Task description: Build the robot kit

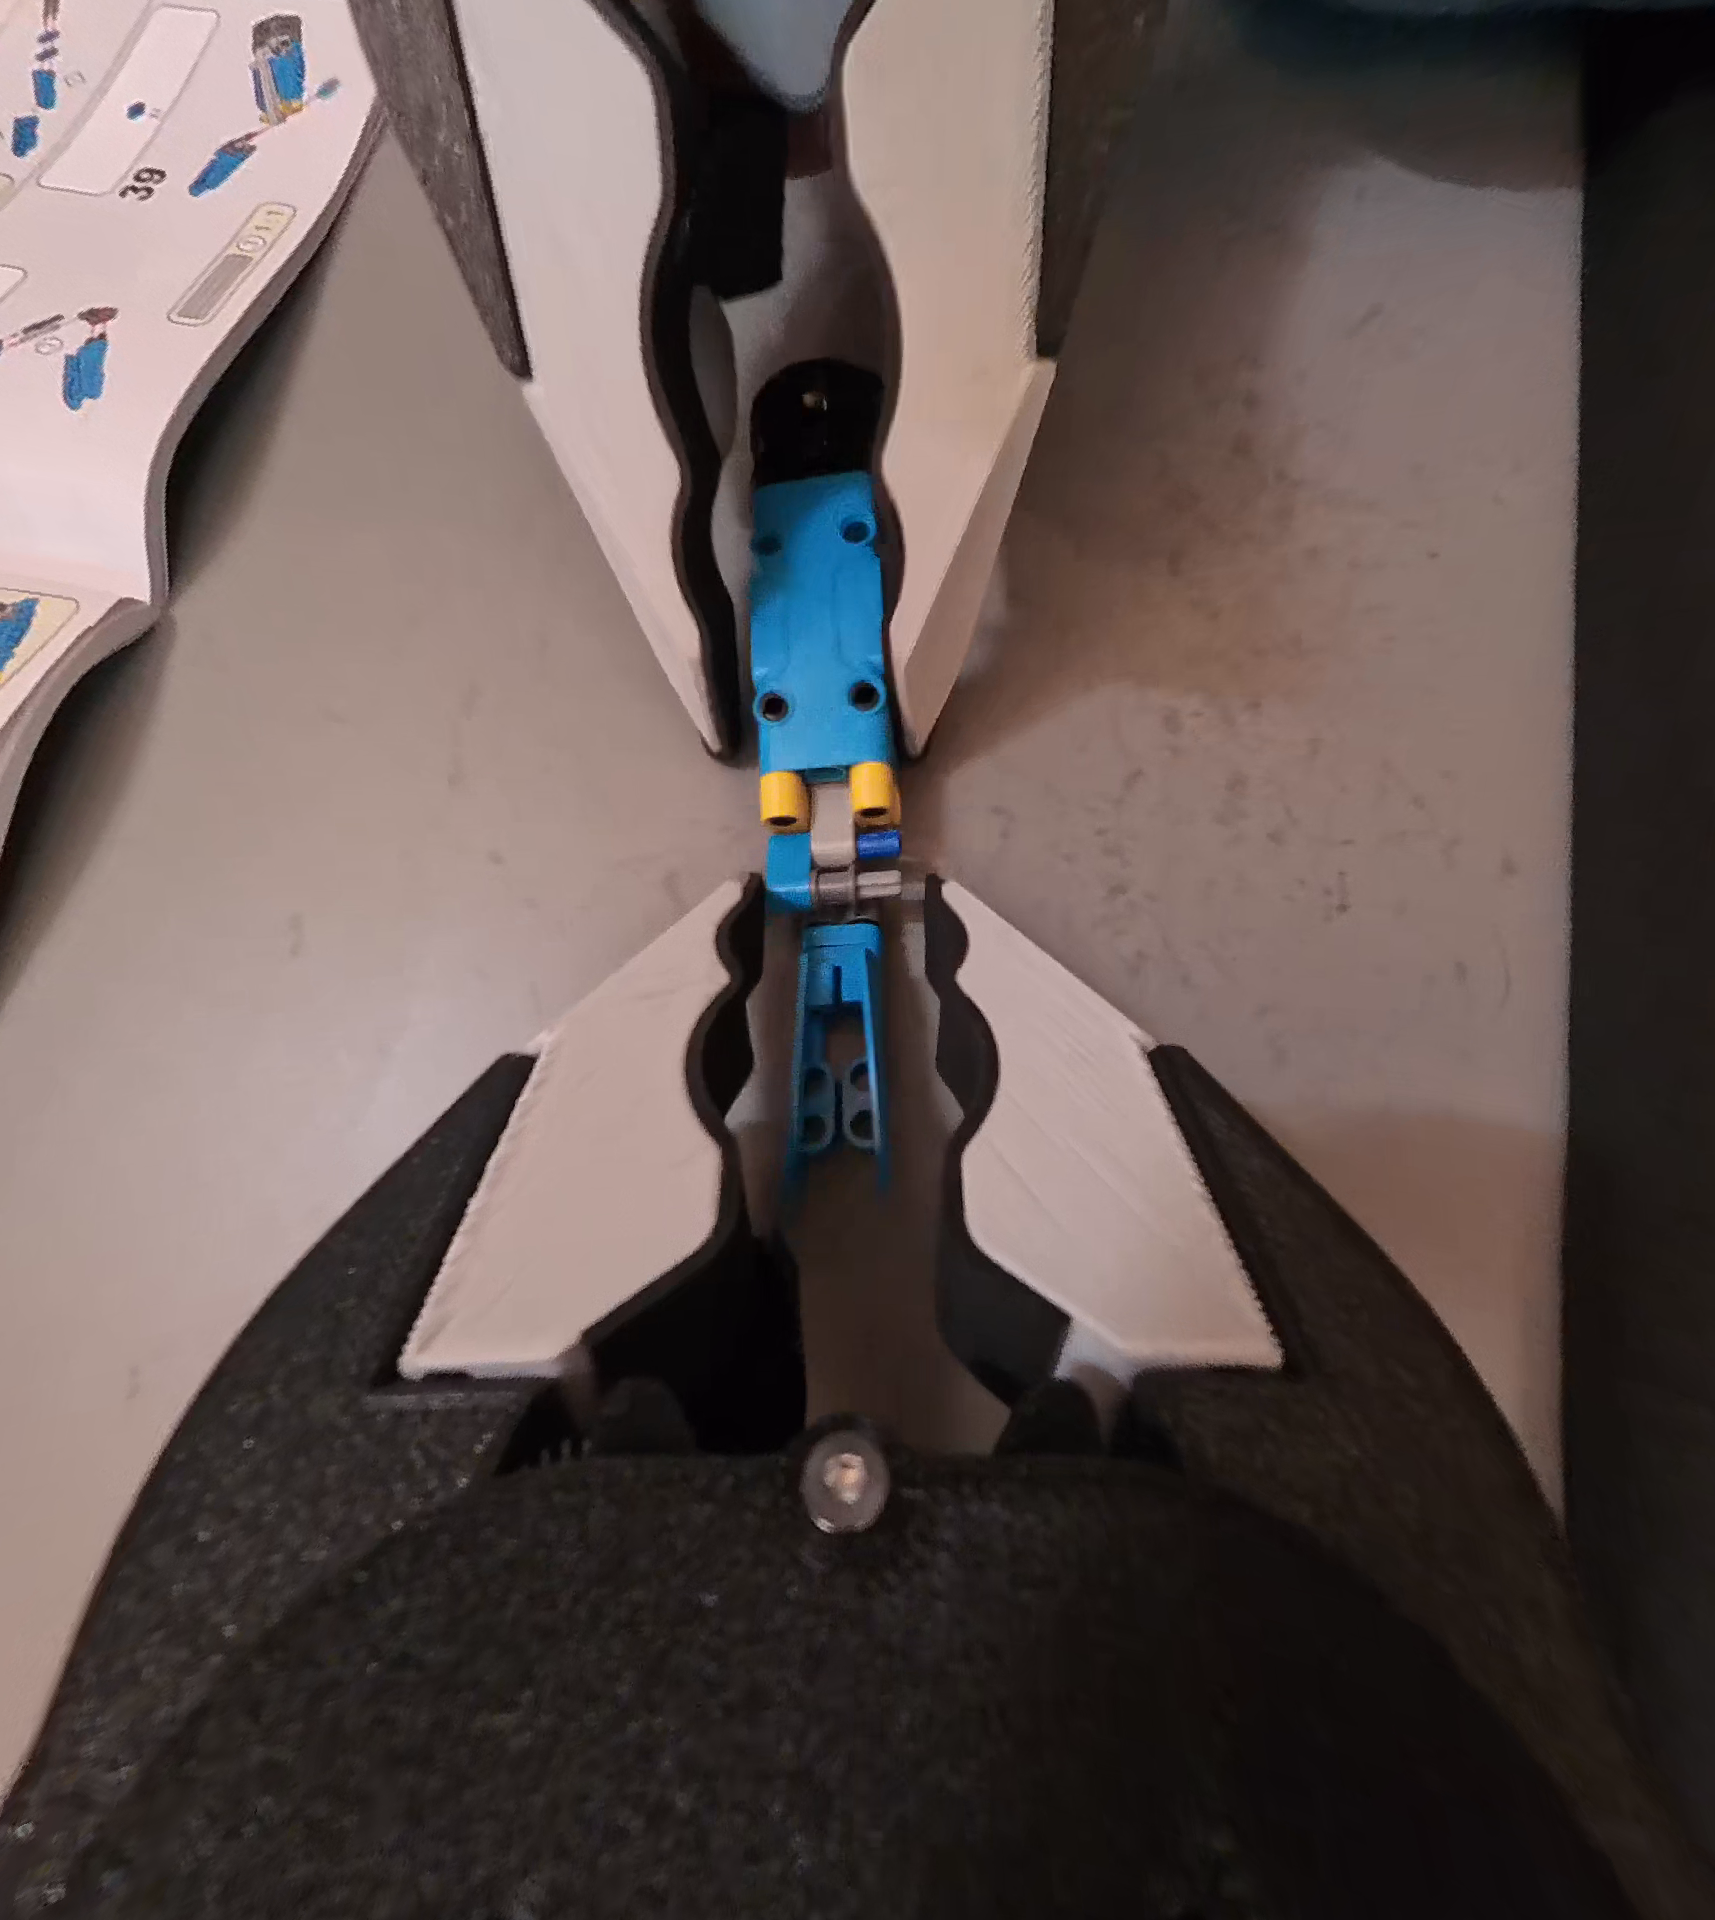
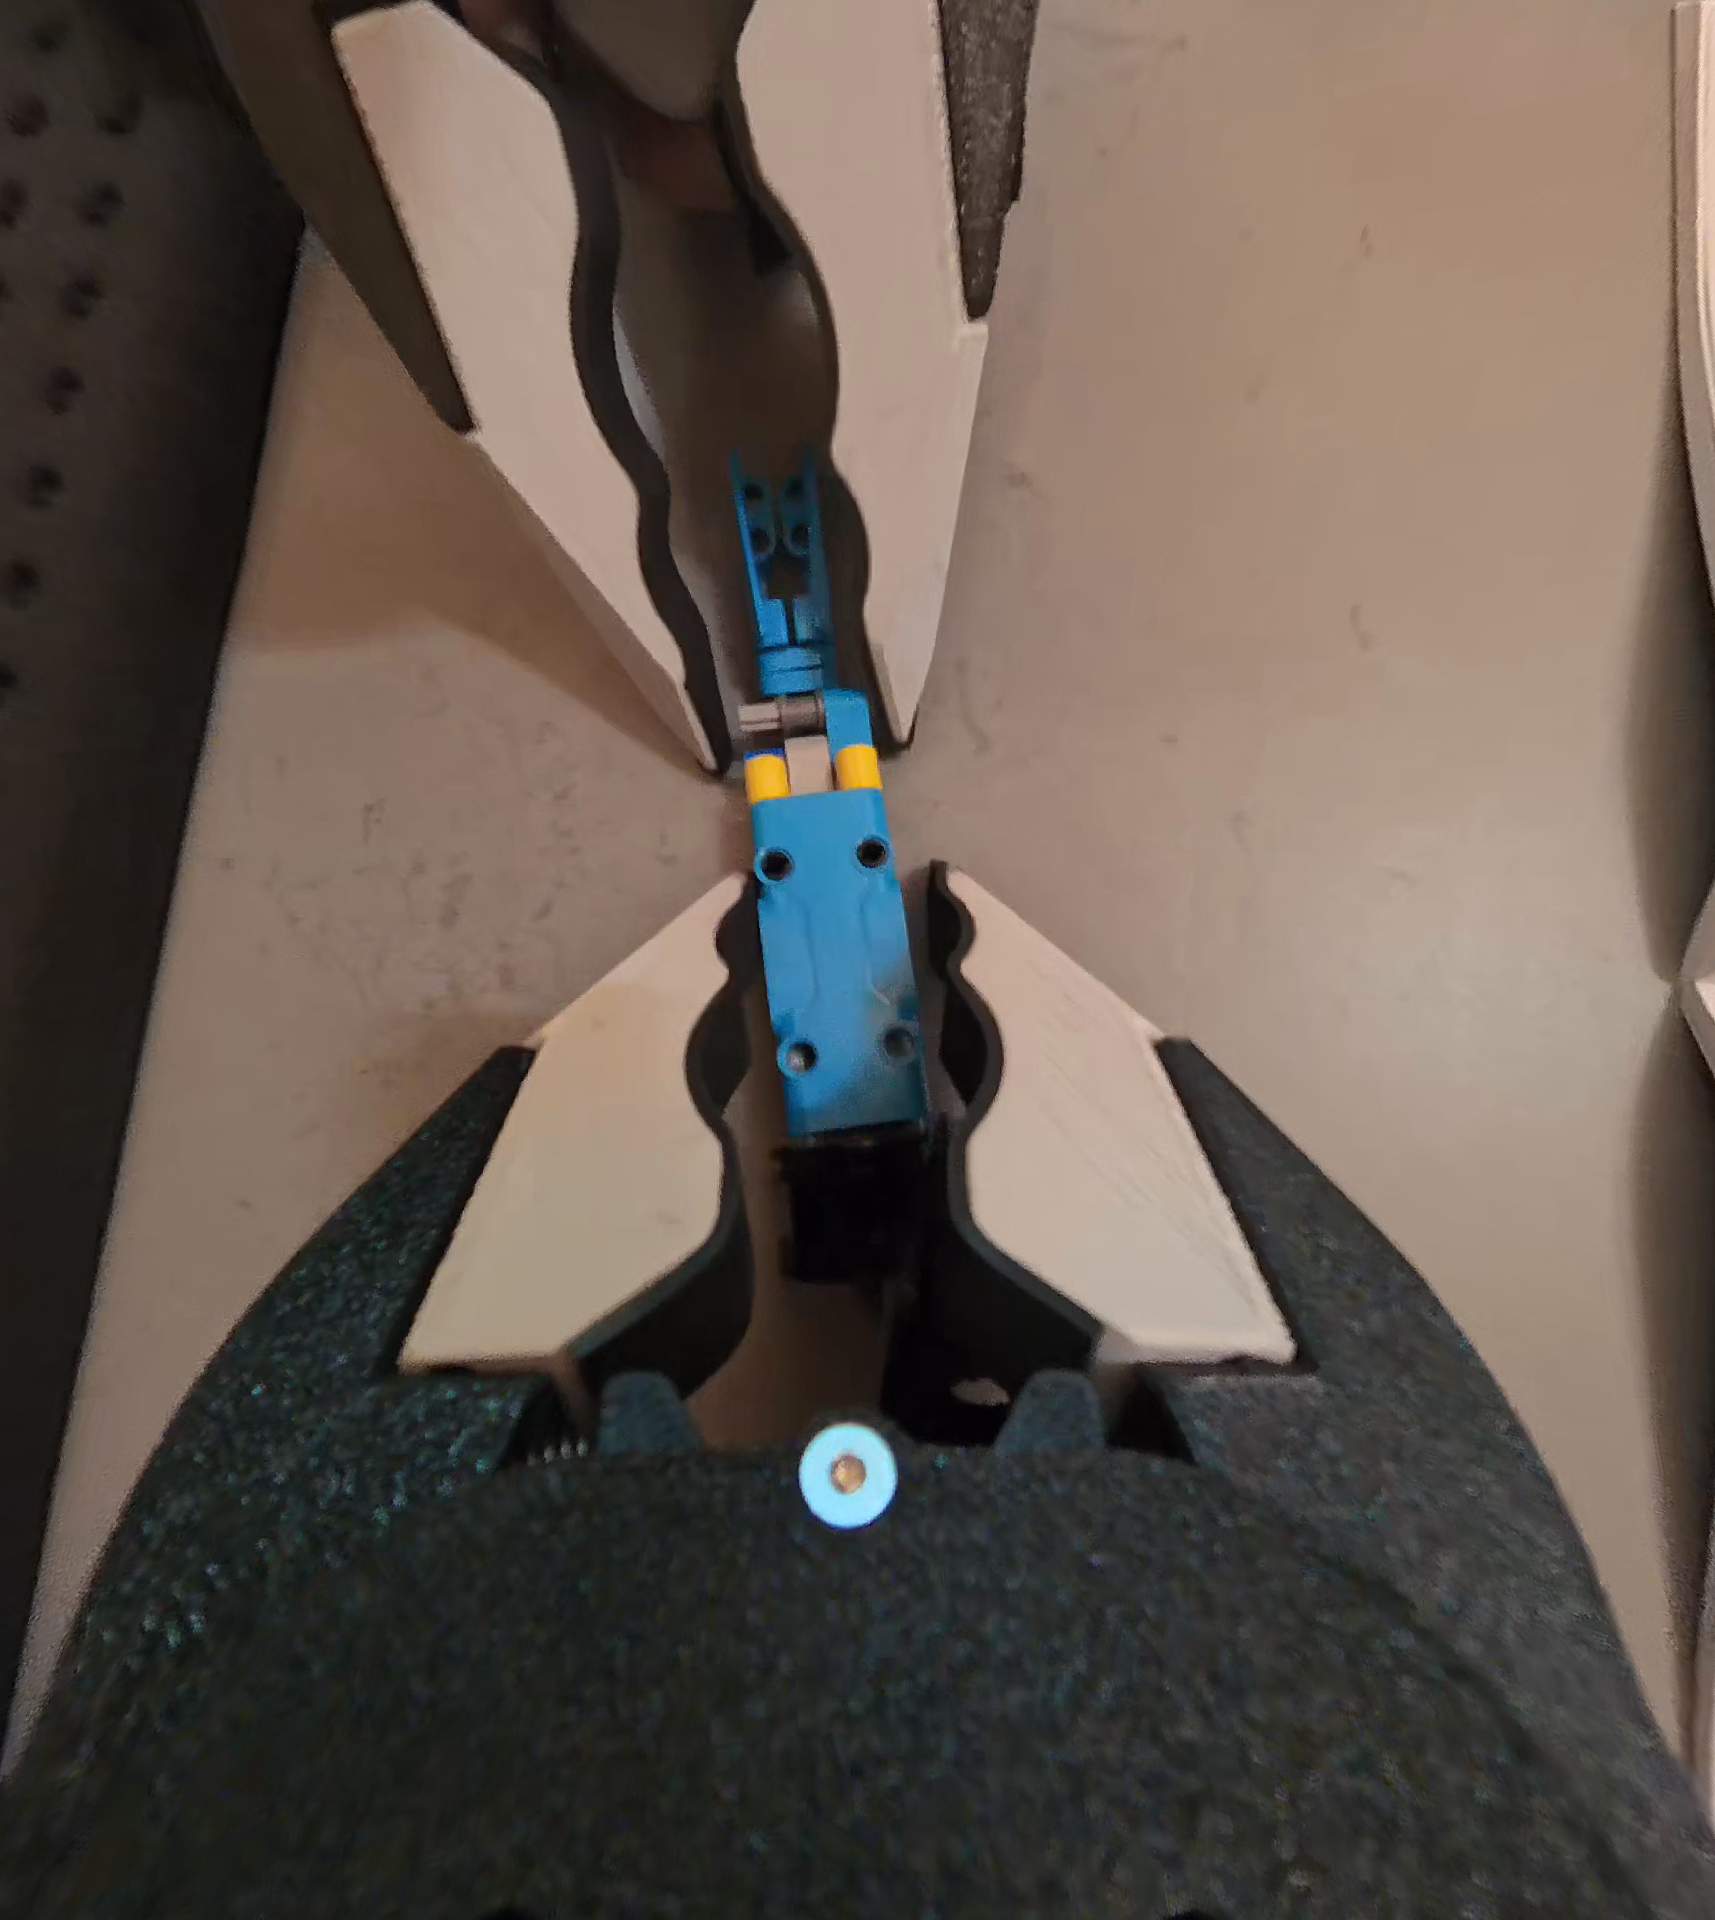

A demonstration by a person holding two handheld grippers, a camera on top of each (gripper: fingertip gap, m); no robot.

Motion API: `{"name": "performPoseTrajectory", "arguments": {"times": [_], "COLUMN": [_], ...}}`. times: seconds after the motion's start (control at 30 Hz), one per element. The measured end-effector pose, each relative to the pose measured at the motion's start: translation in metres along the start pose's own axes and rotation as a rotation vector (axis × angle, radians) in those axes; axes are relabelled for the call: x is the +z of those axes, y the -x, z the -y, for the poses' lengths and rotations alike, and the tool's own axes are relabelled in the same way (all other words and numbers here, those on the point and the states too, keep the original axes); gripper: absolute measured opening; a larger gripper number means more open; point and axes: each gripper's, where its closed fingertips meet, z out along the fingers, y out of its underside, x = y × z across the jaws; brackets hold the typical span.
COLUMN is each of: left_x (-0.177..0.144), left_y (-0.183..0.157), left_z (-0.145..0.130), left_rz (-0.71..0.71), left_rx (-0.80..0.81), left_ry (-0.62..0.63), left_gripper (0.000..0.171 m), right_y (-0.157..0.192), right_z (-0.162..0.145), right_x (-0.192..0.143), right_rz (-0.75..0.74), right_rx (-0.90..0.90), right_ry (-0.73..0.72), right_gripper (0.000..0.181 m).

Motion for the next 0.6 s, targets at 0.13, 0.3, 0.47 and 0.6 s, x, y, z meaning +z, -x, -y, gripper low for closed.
{"name": "performPoseTrajectory", "arguments": {"times": [0.13, 0.3, 0.47, 0.6], "left_x": [0.0, -0.001, -0.003, -0.005], "left_y": [0.001, 0.004, 0.008, 0.014], "left_z": [0.0, -0.002, -0.003, -0.004], "left_rz": [-0.008, 0.002, 0.023, 0.039], "left_rx": [-0.019, -0.022, -0.043, -0.095], "left_ry": [0.002, 0.001, 0.001, -0.002], "left_gripper": [0.028, 0.024, 0.024, 0.024], "right_y": [-0.002, -0.012, -0.03, -0.006], "right_z": [-0.002, -0.007, -0.036, -0.09], "right_x": [-0.004, -0.041, -0.119, -0.109], "right_rz": [-0.041, -0.164, -0.342, -0.276], "right_rx": [-0.014, -0.02, 0.121, 0.194], "right_ry": [0.016, 0.039, -0.035, 0.008], "right_gripper": [0.033, 0.042, 0.037, 0.033]}}
